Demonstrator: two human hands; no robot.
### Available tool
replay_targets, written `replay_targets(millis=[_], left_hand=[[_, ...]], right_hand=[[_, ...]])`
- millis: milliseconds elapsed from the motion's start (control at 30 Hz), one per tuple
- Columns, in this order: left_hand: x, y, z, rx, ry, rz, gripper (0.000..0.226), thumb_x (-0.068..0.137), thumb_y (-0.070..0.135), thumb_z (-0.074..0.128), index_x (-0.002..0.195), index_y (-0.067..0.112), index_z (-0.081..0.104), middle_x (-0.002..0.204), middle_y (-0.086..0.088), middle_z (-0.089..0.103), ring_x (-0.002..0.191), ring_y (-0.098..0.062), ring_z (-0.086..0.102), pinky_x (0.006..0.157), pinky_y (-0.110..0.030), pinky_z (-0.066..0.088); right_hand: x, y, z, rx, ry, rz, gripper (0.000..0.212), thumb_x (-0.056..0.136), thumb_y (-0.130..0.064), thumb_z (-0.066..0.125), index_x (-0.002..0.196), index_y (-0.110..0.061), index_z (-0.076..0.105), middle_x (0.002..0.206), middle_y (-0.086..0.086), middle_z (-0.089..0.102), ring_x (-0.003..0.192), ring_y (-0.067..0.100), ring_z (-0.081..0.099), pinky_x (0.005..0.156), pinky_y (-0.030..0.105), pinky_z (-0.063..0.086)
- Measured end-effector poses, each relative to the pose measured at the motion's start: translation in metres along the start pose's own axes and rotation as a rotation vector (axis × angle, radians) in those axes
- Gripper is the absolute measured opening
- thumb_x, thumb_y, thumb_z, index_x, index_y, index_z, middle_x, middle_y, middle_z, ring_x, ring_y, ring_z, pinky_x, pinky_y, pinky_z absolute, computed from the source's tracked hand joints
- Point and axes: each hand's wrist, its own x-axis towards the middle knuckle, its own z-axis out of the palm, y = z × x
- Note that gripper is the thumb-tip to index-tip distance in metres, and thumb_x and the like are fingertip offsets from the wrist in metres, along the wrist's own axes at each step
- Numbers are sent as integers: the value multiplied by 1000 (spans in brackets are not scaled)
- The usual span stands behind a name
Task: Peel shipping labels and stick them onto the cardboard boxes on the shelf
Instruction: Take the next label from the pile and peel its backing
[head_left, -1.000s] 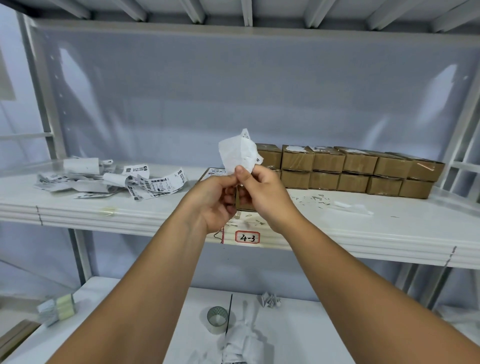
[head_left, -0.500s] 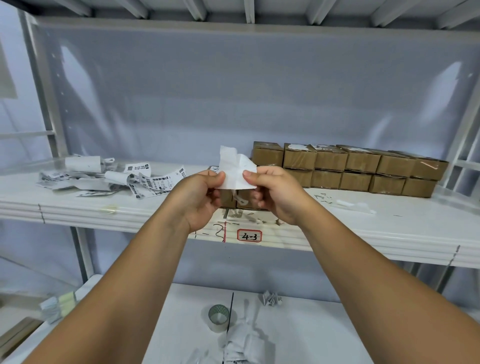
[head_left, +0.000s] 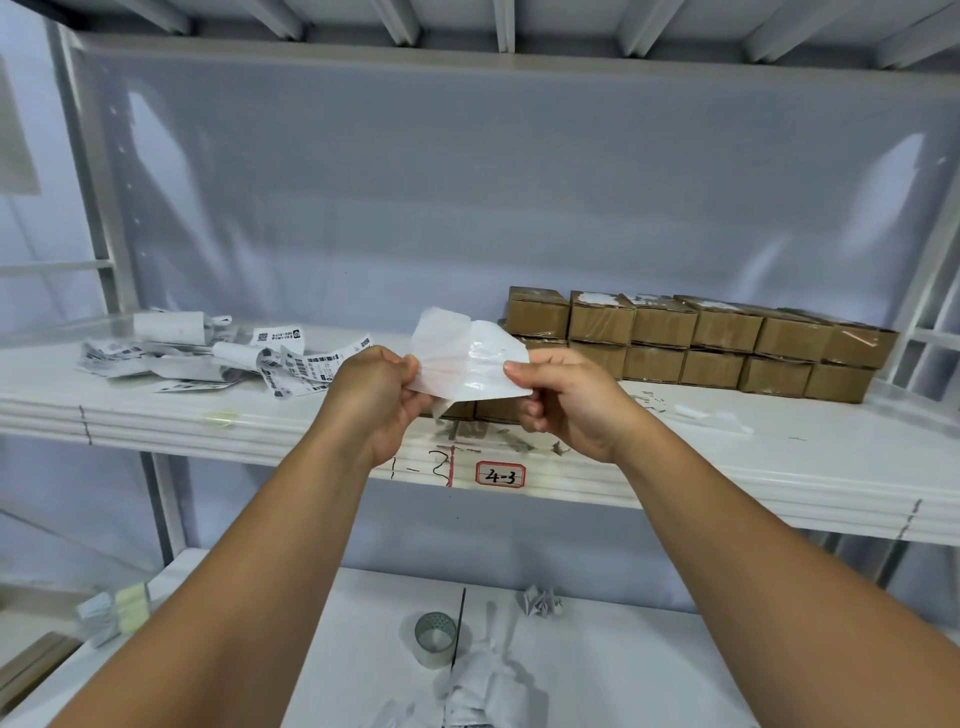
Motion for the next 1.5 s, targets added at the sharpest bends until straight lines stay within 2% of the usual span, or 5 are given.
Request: replay_targets(millis=[333,700,967,1333,1500], left_hand=[[-4,-14,7,-134,-19,-61,28,92,-14,40,74,8,40,82,-12,57,75,-23,64,50,-24,56],[-10,-6,20,115,90,90,21,86,9,50,73,4,67,90,-10,66,84,-27,63,74,-36,53],[-5,-12,26,491,93,450,27,86,3,57,80,29,63,88,16,60,86,-17,58,70,-32,46],[-4,-11,35,625,95,526,24,93,9,52,97,19,73,105,5,69,101,-12,61,88,-26,46],[-6,-9,34,689,116,610,26,92,5,51,102,18,72,108,7,66,101,-7,57,86,-17,40]], right_hand=[[-3,0,8,436,123,-88,30,96,-10,46,117,-31,49,82,-1,62,67,14,55,63,29,47],[1,-8,14,241,202,31,69,86,-66,39,85,-6,73,85,8,69,77,21,65,85,41,54],[10,-9,27,-88,284,-95,24,90,-6,61,80,-24,74,102,0,69,107,22,61,102,45,44],[9,-17,29,-124,393,-144,47,97,-50,38,84,-23,74,89,0,72,92,20,64,84,35,48],[7,-20,24,-77,358,-84,22,95,-17,54,90,-27,73,106,-2,69,102,17,57,77,26,44]])
